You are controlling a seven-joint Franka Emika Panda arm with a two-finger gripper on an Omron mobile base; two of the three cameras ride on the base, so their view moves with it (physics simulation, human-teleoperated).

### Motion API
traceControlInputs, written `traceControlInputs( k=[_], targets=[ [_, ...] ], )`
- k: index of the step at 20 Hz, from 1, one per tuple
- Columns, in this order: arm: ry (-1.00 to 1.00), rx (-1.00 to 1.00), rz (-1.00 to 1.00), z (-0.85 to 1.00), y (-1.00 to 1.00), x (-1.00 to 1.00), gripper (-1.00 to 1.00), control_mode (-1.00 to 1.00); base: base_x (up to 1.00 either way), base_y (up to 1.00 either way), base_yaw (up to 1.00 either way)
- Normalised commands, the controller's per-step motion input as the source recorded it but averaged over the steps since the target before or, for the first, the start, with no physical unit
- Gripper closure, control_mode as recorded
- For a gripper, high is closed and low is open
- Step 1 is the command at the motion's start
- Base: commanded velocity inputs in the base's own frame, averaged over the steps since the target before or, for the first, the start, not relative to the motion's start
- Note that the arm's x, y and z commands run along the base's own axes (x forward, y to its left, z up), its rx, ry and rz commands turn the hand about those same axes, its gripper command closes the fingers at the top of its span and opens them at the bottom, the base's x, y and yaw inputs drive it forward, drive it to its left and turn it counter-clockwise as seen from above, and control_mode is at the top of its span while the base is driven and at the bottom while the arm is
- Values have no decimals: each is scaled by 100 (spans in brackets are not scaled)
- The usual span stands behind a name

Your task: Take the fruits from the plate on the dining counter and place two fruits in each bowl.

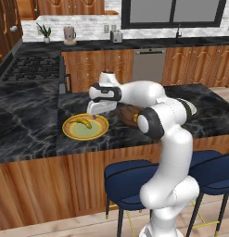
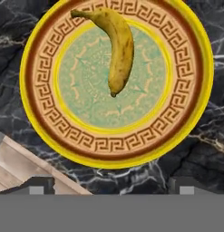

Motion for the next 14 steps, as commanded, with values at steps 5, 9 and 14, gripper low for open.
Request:
traceControlInputs(
  k=[5, 9, 14],
  targets=[
    [0, -2, -7, -45, 63, 77, -100, -100, 0, 0, 0],
    [0, 0, -3, -21, 20, 81, -100, -100, 0, 0, 0],
    [2, 0, 0, -39, 0, 55, -100, -100, 0, 0, 0]
  ],
)
